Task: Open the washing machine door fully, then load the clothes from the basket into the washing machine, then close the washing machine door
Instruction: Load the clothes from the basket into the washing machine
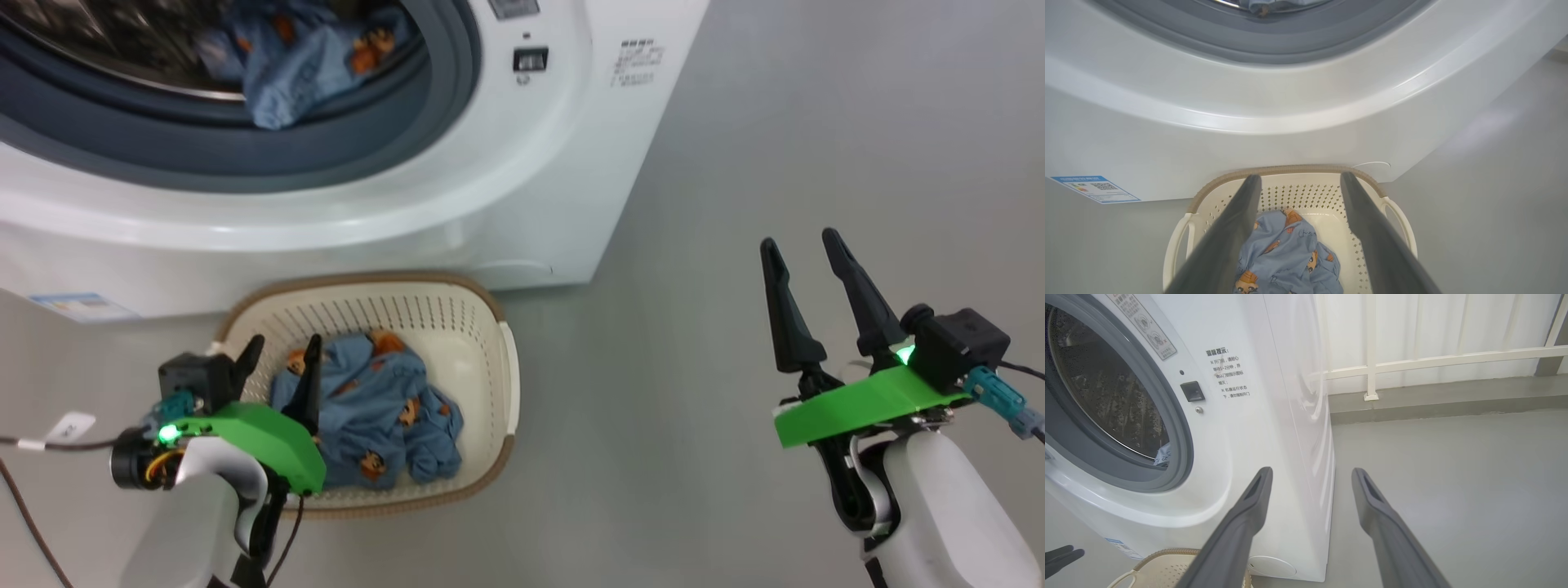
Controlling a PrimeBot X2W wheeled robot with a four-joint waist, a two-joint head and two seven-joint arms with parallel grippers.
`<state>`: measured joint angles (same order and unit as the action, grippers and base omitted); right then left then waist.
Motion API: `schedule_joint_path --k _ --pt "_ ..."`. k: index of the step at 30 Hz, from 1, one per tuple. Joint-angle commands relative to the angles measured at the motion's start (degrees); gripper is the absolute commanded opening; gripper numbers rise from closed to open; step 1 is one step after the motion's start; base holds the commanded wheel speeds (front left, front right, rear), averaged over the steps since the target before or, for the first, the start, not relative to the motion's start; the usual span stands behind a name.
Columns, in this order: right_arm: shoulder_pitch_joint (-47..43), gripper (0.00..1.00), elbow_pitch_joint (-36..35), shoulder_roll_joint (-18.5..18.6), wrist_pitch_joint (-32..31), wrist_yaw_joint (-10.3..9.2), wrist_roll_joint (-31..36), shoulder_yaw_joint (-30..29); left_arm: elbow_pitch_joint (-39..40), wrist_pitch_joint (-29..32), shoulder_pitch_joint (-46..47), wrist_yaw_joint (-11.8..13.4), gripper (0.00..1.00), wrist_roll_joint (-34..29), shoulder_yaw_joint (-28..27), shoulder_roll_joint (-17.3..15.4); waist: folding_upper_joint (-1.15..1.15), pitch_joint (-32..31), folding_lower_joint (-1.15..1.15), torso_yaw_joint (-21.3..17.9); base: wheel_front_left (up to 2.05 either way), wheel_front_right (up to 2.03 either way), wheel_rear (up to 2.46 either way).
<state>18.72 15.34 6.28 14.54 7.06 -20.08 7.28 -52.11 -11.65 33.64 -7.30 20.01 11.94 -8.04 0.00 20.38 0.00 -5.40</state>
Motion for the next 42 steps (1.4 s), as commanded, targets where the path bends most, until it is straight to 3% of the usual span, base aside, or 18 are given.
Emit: schedule_joint_path --k 1,16,29,42 --pt "1.1 1.0 -1.6 -0.3 0.5 0.43 0.8 1.0 -0.4 -0.2 1.8 -0.2 1.0 0.9 -0.6 -2.0 0.0 5.0 0.0 -1.7 0.0 0.0 0.0" --pt "5.4 1.0 -4.5 -2.5 0.5 0.43 1.8 1.1 -12.5 4.6 12.9 -0.2 1.0 6.8 9.7 -4.2 0.0 17.8 0.0 -3.7 0.0 0.0 0.0" --pt "7.9 1.0 -5.9 -3.3 0.5 0.43 1.4 1.6 -19.3 8.0 21.1 0.0 1.0 7.2 12.7 -7.3 0.0 26.5 0.0 -6.2 0.0 0.0 0.0" --pt "9.0 1.0 -7.3 -3.4 0.5 0.43 -2.8 3.5 -21.4 13.1 26.5 3.9 1.0 5.5 14.9 -10.0 0.0 33.2 0.0 -8.7 0.0 0.0 0.0"
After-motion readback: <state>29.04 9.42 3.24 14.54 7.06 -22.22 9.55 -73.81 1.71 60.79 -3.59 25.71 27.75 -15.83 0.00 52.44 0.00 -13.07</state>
